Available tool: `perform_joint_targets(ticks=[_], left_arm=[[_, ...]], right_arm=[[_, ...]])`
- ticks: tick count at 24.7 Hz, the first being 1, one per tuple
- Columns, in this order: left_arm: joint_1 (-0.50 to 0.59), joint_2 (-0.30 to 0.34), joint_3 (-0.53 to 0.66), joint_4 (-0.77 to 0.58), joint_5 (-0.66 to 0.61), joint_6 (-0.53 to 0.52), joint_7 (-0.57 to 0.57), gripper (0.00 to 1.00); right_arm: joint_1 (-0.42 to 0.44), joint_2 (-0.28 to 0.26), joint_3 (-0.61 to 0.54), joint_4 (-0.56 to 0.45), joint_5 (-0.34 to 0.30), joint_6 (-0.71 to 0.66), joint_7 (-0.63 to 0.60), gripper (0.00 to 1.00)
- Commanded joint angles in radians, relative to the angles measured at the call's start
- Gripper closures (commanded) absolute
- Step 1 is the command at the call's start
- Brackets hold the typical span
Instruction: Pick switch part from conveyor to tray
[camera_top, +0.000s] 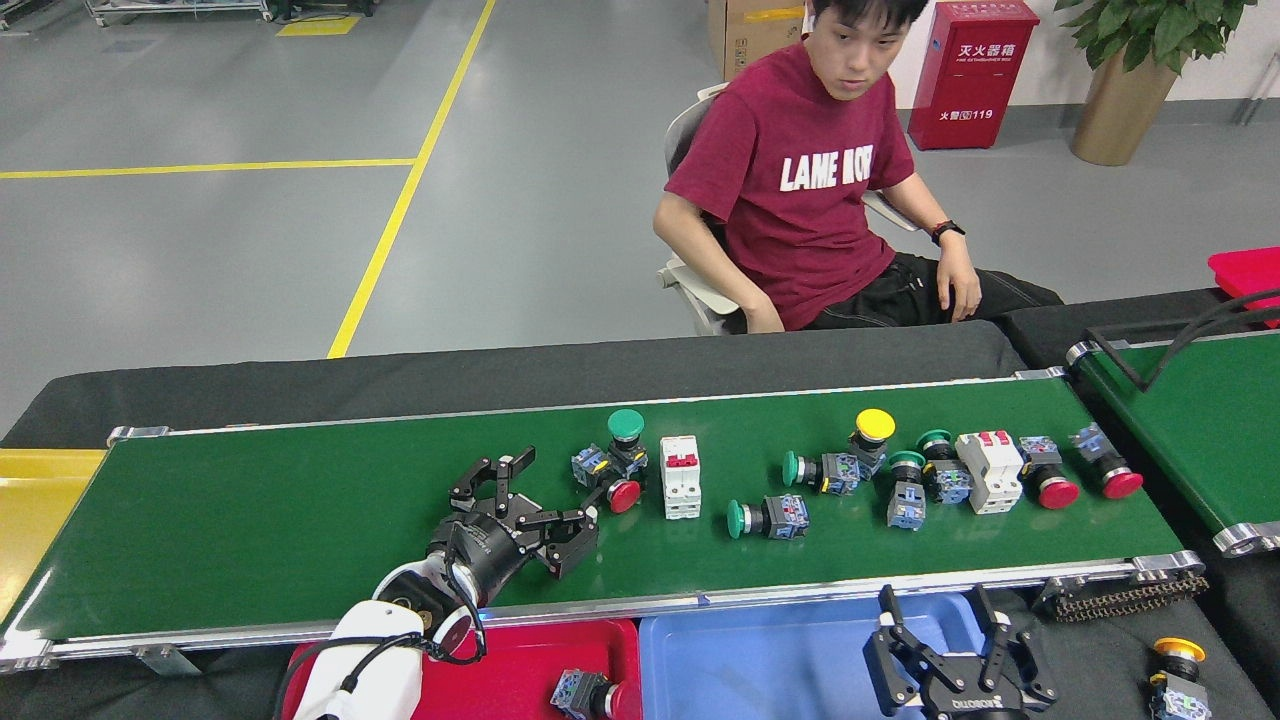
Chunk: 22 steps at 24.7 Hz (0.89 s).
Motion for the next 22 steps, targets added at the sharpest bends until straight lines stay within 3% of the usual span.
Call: perform_joint_targets(ticks=[1,5,9,12,17,20,22], left_arm=[[-0.031,-0.007,0.005,0.015,-0.003,0.005,0.011,0.0],[-0.037,-0.011,0.005,0.028,-0.003,0.004,0.013,0.05],[-0.039,-0.025,0.005,0.028,0.001,0.002,0.016,0.37],[-0.037,-0.03,0.005,0.027,0.001,-0.001,0.022,0.44],[-0.036,-0.027,0.007,0.027,0.011,-0.004,0.022,0.6],[-0.028,-0.024,0.007,0.025,0.011,-0.005,0.034,0.7],[-0.018,-0.014,0.007,0.024,0.01,-0.005,0.056,0.77]], right_arm=[[-0.052,0.025,0.047,0.03,0.007,0.002,0.043,0.13],[-0.12,0.075,0.125,0.141,0.071,0.002,0.086,0.13],[-0.196,0.114,0.136,0.244,0.082,0.004,0.09,0.13],[-0.279,0.146,0.141,0.326,0.088,0.031,0.09,0.13],[-0.414,0.155,0.19,0.492,0.076,0.111,0.09,0.14],[-0.459,0.174,0.197,0.569,0.074,0.108,0.089,0.16],[-0.497,0.174,0.2,0.602,0.071,0.105,0.09,0.28]])
